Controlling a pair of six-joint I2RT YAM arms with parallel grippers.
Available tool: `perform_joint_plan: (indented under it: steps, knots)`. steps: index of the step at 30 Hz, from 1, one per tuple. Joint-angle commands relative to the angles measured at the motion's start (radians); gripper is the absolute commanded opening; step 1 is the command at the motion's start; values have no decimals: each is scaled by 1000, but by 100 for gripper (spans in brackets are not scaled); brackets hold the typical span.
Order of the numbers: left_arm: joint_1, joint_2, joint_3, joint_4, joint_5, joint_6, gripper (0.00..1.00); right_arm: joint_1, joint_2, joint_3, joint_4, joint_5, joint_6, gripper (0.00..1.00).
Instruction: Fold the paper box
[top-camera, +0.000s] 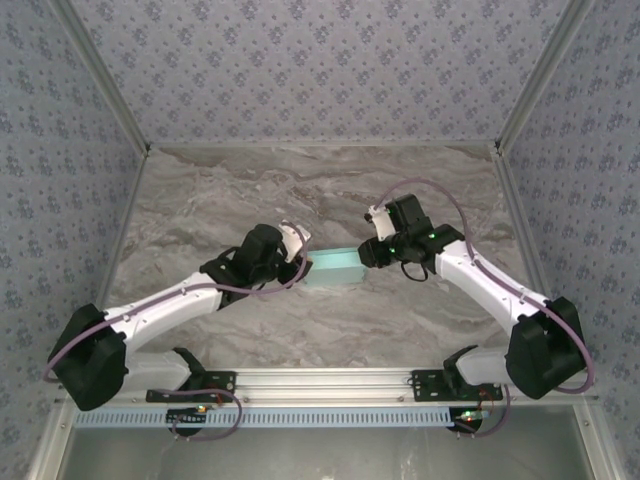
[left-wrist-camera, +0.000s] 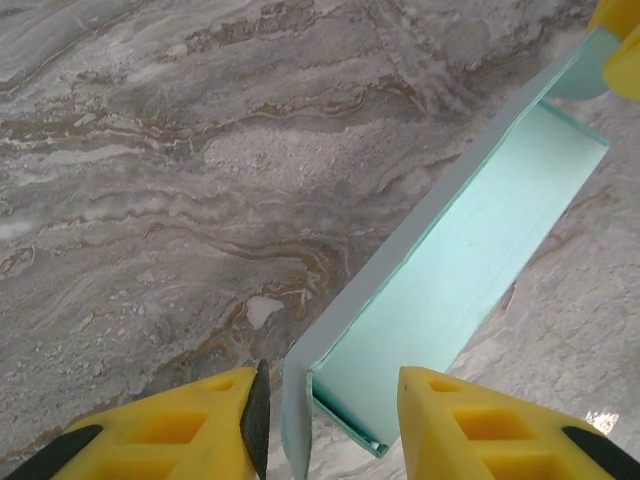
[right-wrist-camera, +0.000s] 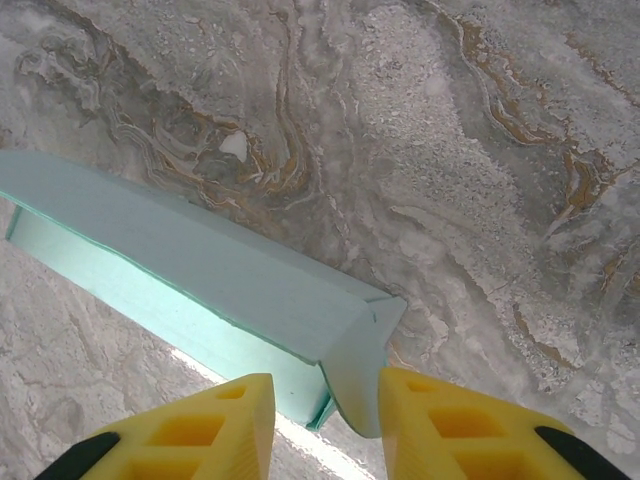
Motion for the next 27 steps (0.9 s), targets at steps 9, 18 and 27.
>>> perform_joint_plan:
  steps: [9, 18, 27]
  knots:
    - [-11, 31, 55, -11, -48, -63, 15, 32, 12, 26, -5, 89, 83, 20]
    - [-12, 39, 78, 16, 4, -152, 8, 125, 32, 42, 18, 239, 214, 11]
    - [-12, 46, 73, 48, 29, -251, 5, 183, 42, 63, 7, 337, 387, 12]
